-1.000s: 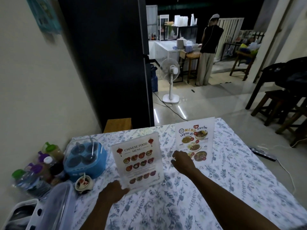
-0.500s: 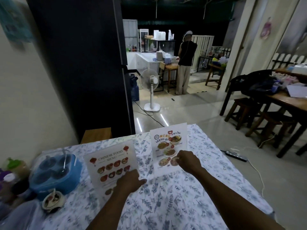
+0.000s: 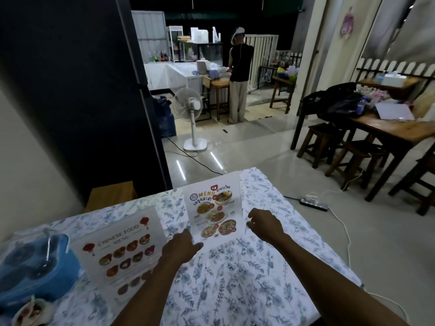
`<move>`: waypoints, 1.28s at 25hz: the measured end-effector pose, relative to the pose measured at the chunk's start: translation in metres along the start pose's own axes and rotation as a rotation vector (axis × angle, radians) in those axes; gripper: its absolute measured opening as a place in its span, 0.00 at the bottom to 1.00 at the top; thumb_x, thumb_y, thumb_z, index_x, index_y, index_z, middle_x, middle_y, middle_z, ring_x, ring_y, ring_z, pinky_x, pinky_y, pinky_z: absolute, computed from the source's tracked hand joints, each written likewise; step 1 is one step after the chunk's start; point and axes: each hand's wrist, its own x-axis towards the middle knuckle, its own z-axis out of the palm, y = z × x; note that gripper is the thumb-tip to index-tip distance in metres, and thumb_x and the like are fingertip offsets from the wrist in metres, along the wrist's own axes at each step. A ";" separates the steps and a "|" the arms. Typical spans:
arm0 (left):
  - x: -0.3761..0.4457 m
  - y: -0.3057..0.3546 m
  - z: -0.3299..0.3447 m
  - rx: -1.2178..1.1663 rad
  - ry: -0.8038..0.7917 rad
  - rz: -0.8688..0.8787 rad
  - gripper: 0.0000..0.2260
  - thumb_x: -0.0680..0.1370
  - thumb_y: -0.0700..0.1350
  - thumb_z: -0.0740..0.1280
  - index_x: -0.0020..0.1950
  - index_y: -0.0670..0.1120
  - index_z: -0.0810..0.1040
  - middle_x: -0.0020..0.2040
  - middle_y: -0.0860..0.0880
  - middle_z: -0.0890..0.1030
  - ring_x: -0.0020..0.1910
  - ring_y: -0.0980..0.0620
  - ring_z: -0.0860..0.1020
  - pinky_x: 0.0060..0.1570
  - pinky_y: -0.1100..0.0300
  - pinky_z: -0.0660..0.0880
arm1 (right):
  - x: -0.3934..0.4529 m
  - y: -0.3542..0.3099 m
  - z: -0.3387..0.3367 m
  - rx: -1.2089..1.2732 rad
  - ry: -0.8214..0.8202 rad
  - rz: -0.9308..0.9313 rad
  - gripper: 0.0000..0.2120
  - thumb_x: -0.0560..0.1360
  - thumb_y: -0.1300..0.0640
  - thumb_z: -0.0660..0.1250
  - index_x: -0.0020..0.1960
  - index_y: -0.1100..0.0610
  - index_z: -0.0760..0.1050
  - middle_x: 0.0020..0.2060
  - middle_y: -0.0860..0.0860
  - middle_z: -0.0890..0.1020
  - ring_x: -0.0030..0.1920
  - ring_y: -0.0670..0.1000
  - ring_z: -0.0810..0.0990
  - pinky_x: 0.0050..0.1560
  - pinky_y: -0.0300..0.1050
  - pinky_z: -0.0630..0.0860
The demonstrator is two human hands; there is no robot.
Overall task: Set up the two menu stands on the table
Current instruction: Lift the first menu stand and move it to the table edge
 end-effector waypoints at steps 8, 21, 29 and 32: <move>0.052 0.020 0.005 -0.217 0.170 -0.251 0.29 0.74 0.60 0.70 0.66 0.43 0.69 0.63 0.41 0.78 0.60 0.39 0.78 0.53 0.50 0.76 | 0.078 0.022 0.029 0.067 -0.140 -0.021 0.30 0.73 0.46 0.72 0.70 0.55 0.65 0.61 0.54 0.79 0.60 0.56 0.79 0.51 0.50 0.77; 0.060 0.025 0.007 -0.323 0.258 -0.259 0.16 0.73 0.58 0.73 0.55 0.50 0.84 0.50 0.48 0.87 0.46 0.48 0.85 0.40 0.58 0.77 | 0.113 0.025 0.039 0.162 -0.283 -0.223 0.12 0.74 0.56 0.71 0.56 0.58 0.81 0.53 0.55 0.86 0.51 0.54 0.84 0.47 0.47 0.79; 0.063 0.034 -0.016 -0.347 0.268 -0.061 0.17 0.74 0.54 0.74 0.59 0.47 0.84 0.54 0.46 0.86 0.49 0.46 0.84 0.44 0.56 0.79 | 0.099 0.024 0.002 0.135 -0.207 -0.213 0.13 0.74 0.55 0.71 0.57 0.57 0.80 0.53 0.54 0.86 0.49 0.54 0.84 0.48 0.49 0.81; 0.079 0.051 -0.030 -0.358 0.275 0.017 0.17 0.75 0.53 0.73 0.61 0.48 0.83 0.57 0.46 0.85 0.51 0.46 0.83 0.45 0.58 0.77 | 0.106 0.027 -0.023 0.174 -0.164 -0.199 0.11 0.76 0.55 0.70 0.57 0.58 0.80 0.52 0.52 0.85 0.49 0.52 0.83 0.46 0.43 0.79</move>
